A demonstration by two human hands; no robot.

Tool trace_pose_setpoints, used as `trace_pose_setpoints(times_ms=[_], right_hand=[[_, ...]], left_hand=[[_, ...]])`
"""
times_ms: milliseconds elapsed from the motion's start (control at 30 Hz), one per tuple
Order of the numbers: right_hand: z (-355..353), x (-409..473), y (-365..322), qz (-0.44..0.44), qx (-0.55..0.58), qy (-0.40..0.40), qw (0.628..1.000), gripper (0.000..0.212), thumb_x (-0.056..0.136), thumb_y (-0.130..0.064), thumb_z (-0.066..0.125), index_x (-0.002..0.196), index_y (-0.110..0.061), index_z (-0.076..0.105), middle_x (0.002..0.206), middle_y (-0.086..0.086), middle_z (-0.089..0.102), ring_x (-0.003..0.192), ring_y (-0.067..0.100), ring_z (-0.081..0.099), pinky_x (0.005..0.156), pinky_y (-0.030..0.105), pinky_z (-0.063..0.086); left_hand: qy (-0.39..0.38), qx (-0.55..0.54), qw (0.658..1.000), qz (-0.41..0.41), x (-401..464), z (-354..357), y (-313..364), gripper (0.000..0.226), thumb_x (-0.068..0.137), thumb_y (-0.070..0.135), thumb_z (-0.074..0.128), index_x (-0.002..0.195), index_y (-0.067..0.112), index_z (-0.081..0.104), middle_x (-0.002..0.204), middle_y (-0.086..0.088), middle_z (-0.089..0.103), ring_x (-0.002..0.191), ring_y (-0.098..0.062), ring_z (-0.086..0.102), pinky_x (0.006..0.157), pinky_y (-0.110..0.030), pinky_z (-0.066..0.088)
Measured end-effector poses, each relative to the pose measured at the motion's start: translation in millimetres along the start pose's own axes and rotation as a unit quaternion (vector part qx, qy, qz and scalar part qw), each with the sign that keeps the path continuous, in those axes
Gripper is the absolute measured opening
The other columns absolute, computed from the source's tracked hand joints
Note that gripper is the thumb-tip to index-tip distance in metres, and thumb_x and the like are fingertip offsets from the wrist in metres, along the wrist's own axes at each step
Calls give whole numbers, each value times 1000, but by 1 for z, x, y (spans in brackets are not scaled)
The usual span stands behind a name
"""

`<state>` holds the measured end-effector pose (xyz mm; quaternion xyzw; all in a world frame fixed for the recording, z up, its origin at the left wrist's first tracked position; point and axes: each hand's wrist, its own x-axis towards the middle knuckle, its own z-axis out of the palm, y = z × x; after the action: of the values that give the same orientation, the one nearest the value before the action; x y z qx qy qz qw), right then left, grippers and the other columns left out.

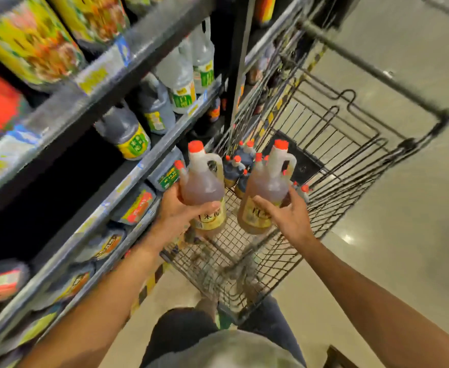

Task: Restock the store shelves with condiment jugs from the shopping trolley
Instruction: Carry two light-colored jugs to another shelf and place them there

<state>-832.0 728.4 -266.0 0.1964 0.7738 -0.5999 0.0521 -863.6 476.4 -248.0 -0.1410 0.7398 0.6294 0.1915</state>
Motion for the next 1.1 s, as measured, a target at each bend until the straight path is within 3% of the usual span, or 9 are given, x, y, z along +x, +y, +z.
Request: trace_pose_setpoints(times_ms=[167,333,433,533,633,733,867,967,1100], right_hand=[[-20,-39,-50,-22,-14,-36,999,57,73,-31,88,122,-13,65,109,-3,74,92,2,72,72,14,55],[-31,-61,-75,-27,19,-93,995,70,65,-46,92,121,-16,64,105,0,74,70,2,71,56,14,52],[-40,-70,-88,-39,19,-144,989,63,70,-38,91,122,-17,63,108,4,74,67,2,71,56,19,54],[-47,-81,-97,-64,13,-188,980,62,64,-39,94,116,-24,64,110,-2,74,95,16,74,81,38,60],[-48,-96,-108,-101,-4,-225,969,61,64,-43,92,115,-24,63,109,-6,73,93,6,72,78,27,59],[-38,-117,-118,-120,-5,-276,954,69,64,-47,90,120,-17,62,111,-5,73,93,5,72,73,19,58],[-13,-153,-130,-142,-7,-350,926,69,60,-47,88,116,-15,63,108,-4,75,92,6,73,76,23,59],[11,-188,-139,-161,-26,-416,895,62,68,-34,89,118,-12,62,108,-4,74,90,2,73,68,14,55],[43,-246,-145,-189,-40,-489,850,58,69,-35,88,119,-19,61,108,-7,74,89,2,73,68,16,57]], left_hand=[[-12,-30,999,26,-46,-18,38,85,40,46,94,116,22,64,109,6,75,100,-7,71,81,-26,57],[-12,-67,996,64,-97,-23,60,74,51,31,96,118,20,66,110,2,76,104,-16,71,84,-31,57],[7,-93,993,66,-130,-21,63,69,61,14,94,122,17,64,115,0,75,107,-17,71,90,-35,55],[63,-103,990,73,-169,-18,65,79,55,21,97,126,17,62,119,0,73,110,-17,70,93,-36,55],[129,-105,984,70,-213,-15,61,87,46,30,98,125,17,63,117,2,73,108,-15,70,91,-33,56],[206,-115,970,64,-262,-12,50,78,47,29,98,118,22,65,108,8,75,100,-8,71,81,-25,58],[277,-128,950,59,-329,-17,28,87,43,40,97,122,21,65,113,6,75,103,-11,71,88,-35,57],[338,-136,930,51,-381,-26,13,86,45,34,100,122,19,65,113,3,75,103,-13,71,90,-38,58],[417,-159,893,50,-451,-42,-15,79,44,34,99,116,24,67,108,6,76,101,-12,72,83,-32,58]])
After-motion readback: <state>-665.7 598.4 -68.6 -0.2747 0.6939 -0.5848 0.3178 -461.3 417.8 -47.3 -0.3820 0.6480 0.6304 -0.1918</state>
